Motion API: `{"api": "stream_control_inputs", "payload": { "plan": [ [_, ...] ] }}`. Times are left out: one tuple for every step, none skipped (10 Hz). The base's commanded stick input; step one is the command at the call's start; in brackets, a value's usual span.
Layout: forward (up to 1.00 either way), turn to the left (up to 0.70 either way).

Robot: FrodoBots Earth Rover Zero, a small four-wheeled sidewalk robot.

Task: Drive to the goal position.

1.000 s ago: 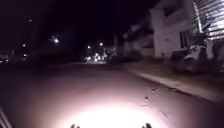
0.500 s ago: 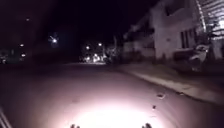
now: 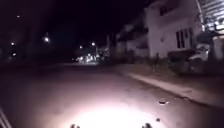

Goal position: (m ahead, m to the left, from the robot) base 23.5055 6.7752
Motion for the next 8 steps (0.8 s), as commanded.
{"api": "stream_control_inputs", "payload": {
  "plan": [
    [0.70,0.00],
    [0.70,0.00],
    [0.70,0.00],
    [0.70,0.00],
    [0.70,0.00],
    [0.70,0.00],
    [0.70,0.00],
    [0.70,0.00]
  ]
}}
